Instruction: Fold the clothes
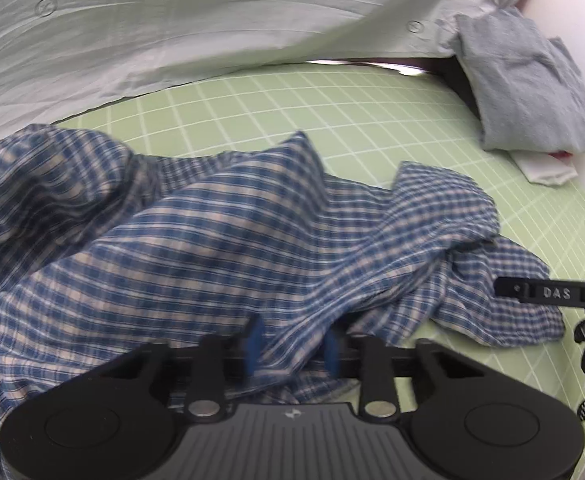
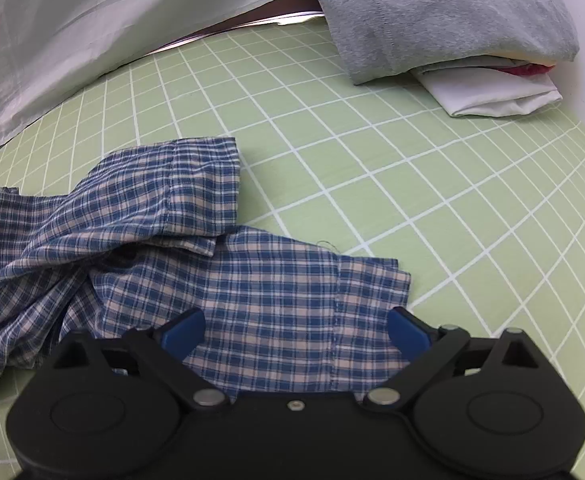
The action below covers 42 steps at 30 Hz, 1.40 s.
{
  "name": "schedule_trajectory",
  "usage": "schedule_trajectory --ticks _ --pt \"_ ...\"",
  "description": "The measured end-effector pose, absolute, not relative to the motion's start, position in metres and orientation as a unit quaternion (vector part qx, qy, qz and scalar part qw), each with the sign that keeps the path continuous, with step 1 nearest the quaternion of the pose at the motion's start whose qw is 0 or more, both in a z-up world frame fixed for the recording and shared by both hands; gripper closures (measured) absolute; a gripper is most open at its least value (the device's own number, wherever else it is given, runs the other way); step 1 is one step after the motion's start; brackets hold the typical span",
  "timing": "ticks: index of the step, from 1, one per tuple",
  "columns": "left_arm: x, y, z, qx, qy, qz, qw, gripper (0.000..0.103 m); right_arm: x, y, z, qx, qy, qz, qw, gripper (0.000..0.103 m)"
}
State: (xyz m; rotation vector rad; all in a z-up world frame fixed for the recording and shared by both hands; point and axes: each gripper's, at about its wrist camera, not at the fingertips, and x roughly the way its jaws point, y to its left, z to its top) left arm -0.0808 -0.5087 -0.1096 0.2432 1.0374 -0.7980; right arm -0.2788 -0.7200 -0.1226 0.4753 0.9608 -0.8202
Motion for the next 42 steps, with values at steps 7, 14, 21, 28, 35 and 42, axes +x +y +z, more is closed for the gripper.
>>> schedule_trajectory --ticks 7,14,21,28,35,42 --pt "-0.059 -0.468 -0.071 0.016 0.428 -0.333 0.84 0.1 -0.273 -0.716 -0.121 0.217 0.447 -0.365 0.788 0.004" --pt "-0.021 -0.374 0.004 -0.033 0.313 -0.188 0.93 0.1 -0.266 -0.712 -0.123 0.201 0.45 -0.359 0.793 0.001" --pt "0.031 -0.215 0.001 -0.153 0.34 0.143 0.917 0.099 -0.262 -0.714 -0.119 0.185 0.459 -0.373 0.785 0.005" --pt "0.0 -0.188 -0.025 -0.178 0.395 0.123 0.893 0.06 -0.248 -0.691 -0.094 0.164 0.441 -0.367 0.802 0.007" --pt "-0.018 -0.204 -0.036 -0.173 0.429 0.069 0.884 0.05 -0.213 -0.647 -0.076 0.186 0.434 -0.326 0.819 0.007" --pt "-0.027 -0.199 -0.03 -0.172 0.425 0.009 0.889 0.036 -0.202 -0.605 -0.078 0.244 0.429 -0.296 0.818 0.007"
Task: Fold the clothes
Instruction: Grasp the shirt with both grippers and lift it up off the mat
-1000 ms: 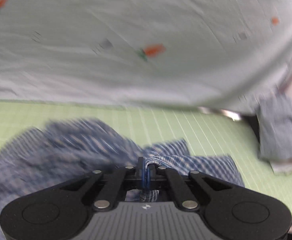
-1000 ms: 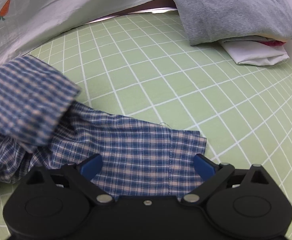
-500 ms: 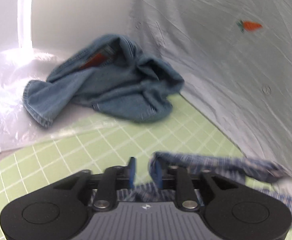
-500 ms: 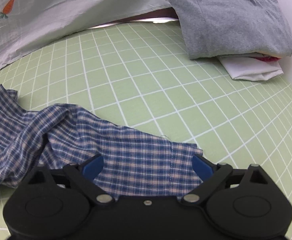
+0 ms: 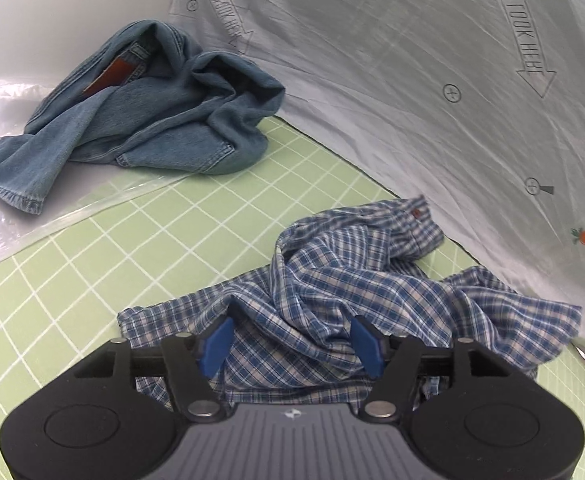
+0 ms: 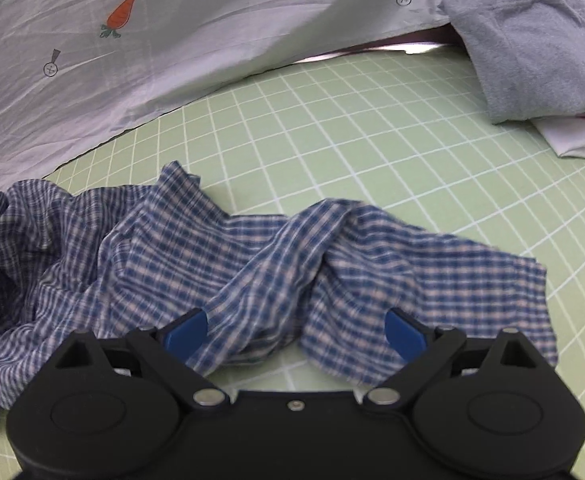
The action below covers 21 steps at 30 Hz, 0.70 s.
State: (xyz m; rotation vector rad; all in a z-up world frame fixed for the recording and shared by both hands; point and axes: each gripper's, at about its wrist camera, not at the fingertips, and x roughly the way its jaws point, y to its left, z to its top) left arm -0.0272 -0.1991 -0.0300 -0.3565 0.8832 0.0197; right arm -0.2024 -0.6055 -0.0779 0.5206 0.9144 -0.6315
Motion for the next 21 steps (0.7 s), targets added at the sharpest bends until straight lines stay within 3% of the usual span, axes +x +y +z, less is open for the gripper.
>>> schedule_trajectory --ticks 8,14,16,19,20,21 --pt "-0.034 -0.208 -0.028 -0.161 0.429 -0.103 0.883 0.023 -0.192 -0.579 -0.091 0.308 0.412 -0.296 0.804 0.006" --pt "-0.021 -0.243 -0.044 -0.113 0.449 -0.183 0.868 0.023 -0.174 -0.579 -0.104 0.338 0.414 -0.31 0.787 0.007" --pt "-0.015 -0.252 -0.052 -0.097 0.46 -0.184 0.863 0.023 -0.17 -0.581 -0.108 0.342 0.413 -0.317 0.782 0.014" --pt "-0.008 -0.263 -0.064 -0.078 0.479 -0.179 0.856 0.027 -0.167 -0.587 -0.108 0.338 0.408 -0.323 0.784 0.046" --pt "-0.006 -0.266 -0.068 -0.074 0.486 -0.173 0.853 0.04 -0.166 -0.589 -0.107 0.331 0.408 -0.322 0.788 0.079" --pt "-0.004 -0.268 -0.072 -0.071 0.494 -0.168 0.85 0.061 -0.166 -0.591 -0.106 0.318 0.412 -0.323 0.79 0.09"
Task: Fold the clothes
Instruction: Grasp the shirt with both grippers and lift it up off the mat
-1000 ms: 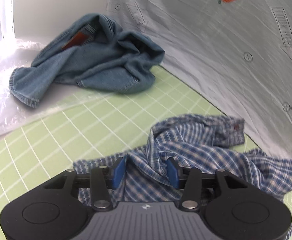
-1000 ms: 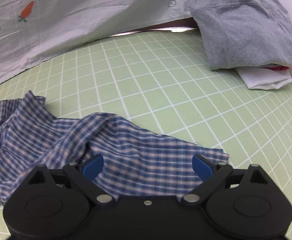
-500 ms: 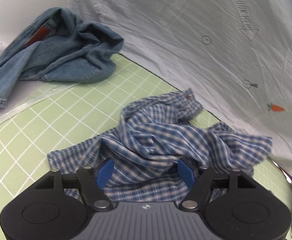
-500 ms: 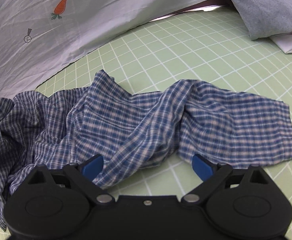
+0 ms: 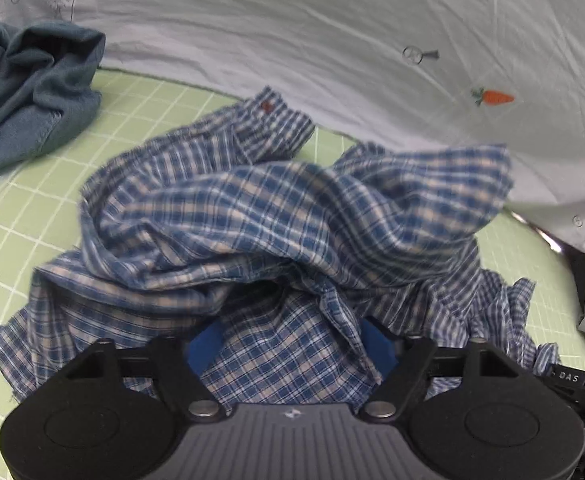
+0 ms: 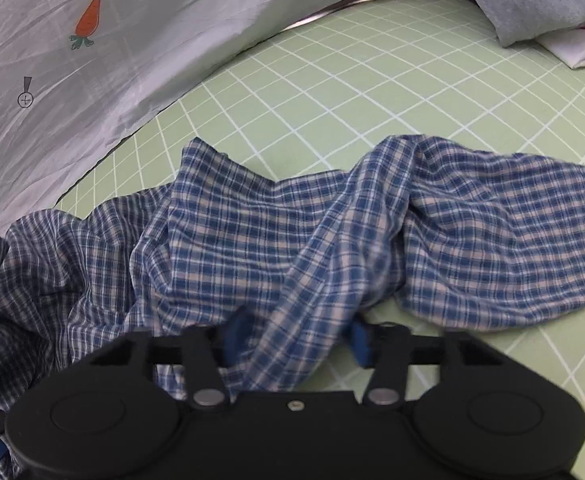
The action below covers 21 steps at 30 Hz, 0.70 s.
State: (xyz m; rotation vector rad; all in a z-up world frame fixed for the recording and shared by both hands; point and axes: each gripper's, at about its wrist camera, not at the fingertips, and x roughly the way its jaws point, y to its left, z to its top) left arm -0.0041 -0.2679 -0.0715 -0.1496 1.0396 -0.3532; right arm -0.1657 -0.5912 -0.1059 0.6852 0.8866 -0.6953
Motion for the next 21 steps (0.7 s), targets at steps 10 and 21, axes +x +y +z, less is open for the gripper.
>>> schedule_trajectory --ticks 10,21 --pt "-0.049 -0.234 -0.038 -0.116 0.477 -0.136 0.86 0.1 -0.238 -0.637 -0.033 0.186 0.315 -0.382 0.849 0.1" --pt "-0.048 -0.238 0.051 -0.122 0.368 -0.135 0.912 0.099 -0.202 -0.698 0.097 0.092 0.137 -0.348 0.923 0.1"
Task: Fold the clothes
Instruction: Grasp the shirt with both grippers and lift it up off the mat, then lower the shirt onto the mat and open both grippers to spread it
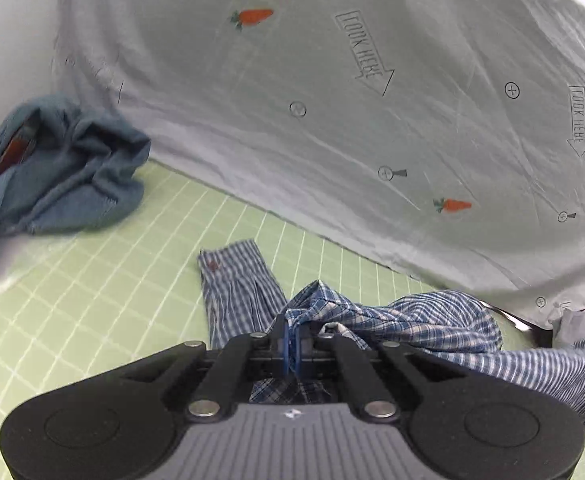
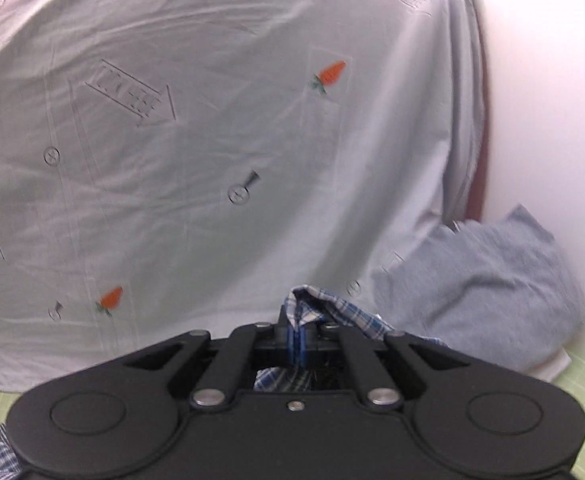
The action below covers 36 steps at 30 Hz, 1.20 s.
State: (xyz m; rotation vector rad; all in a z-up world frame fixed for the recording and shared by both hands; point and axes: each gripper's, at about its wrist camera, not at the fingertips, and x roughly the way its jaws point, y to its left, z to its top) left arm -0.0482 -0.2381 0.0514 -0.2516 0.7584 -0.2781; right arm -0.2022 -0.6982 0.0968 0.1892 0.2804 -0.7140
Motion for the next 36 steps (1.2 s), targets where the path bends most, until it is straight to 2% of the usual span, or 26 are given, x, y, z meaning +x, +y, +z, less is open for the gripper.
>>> schedule_trajectory --ticks 2,4,6,7,9,10,11,12,14,15,18,26,28,29,30,31,32,33,36 --pt "-0.025 -0.232 0.048 -0.134 0.362 -0.117 0.915 0.099 -0.167 -0.703 0.1 0.092 0.12 -0.335 0.93 0.099" --pt "0.001 -0.229 0.031 -0.128 0.366 -0.09 0.917 0.098 -0.122 -0.708 0.088 0.092 0.144 -0.312 0.935 0.094" --pt "0.024 -0.234 0.01 -0.103 0.386 -0.059 0.915 0.09 -0.08 -0.711 0.061 0.106 0.2 -0.296 0.928 0.075" --pt "0.032 -0.237 -0.001 -0.083 0.408 -0.05 0.908 0.089 -0.062 -0.711 0.045 0.118 0.234 -0.291 0.92 0.072" --pt "0.033 -0.239 -0.016 -0.063 0.436 -0.026 0.897 0.066 -0.054 -0.702 0.018 0.136 0.264 -0.281 0.913 0.061" --pt "0.029 -0.239 -0.022 -0.061 0.442 -0.017 0.895 0.059 -0.052 -0.697 0.005 0.145 0.276 -0.276 0.91 0.048" --pt "0.025 -0.237 -0.027 -0.065 0.446 -0.015 0.892 0.046 -0.055 -0.69 -0.006 0.151 0.284 -0.274 0.906 0.038" --pt "0.019 -0.235 -0.033 -0.074 0.455 -0.017 0.887 0.041 -0.063 -0.682 -0.015 0.156 0.294 -0.271 0.903 0.034" --pt "0.01 -0.231 -0.04 -0.101 0.476 -0.021 0.874 0.039 -0.08 -0.667 -0.034 0.168 0.315 -0.264 0.896 0.034" --pt "0.006 -0.23 -0.041 -0.116 0.484 -0.022 0.867 0.034 -0.089 -0.658 -0.042 0.172 0.326 -0.258 0.893 0.034" --pt "-0.005 -0.237 -0.045 -0.132 0.495 -0.036 0.858 0.028 -0.11 -0.636 -0.064 0.171 0.357 -0.236 0.888 0.03" --pt "-0.012 -0.274 -0.068 -0.088 0.529 -0.075 0.841 0.027 -0.123 -0.614 -0.101 0.181 0.406 -0.221 0.868 0.03" --pt "-0.013 -0.279 -0.074 -0.085 0.537 -0.078 0.836 0.028 -0.125 -0.614 -0.102 0.185 0.411 -0.213 0.867 0.034" --pt "-0.014 -0.279 -0.076 -0.085 0.54 -0.078 0.834 0.032 -0.126 -0.614 -0.102 0.187 0.413 -0.209 0.866 0.054" --pt "-0.015 -0.278 -0.077 -0.088 0.542 -0.08 0.832 0.05 -0.127 -0.614 -0.103 0.189 0.415 -0.205 0.866 0.071" --pt "-0.016 -0.276 -0.078 -0.091 0.544 -0.082 0.83 0.063 -0.129 -0.615 -0.101 0.192 0.415 -0.205 0.866 0.103" --pt "-0.017 -0.273 -0.08 -0.095 0.547 -0.08 0.828 0.095 -0.132 -0.616 -0.099 0.194 0.413 -0.207 0.865 0.103" --pt "-0.019 -0.27 -0.079 -0.101 0.546 -0.081 0.828 0.098 -0.137 -0.616 -0.094 0.194 0.406 -0.208 0.868 0.103" --pt "-0.027 -0.259 -0.075 -0.118 0.537 -0.095 0.83 0.099 -0.158 -0.619 -0.072 0.191 0.377 -0.205 0.883 0.103"
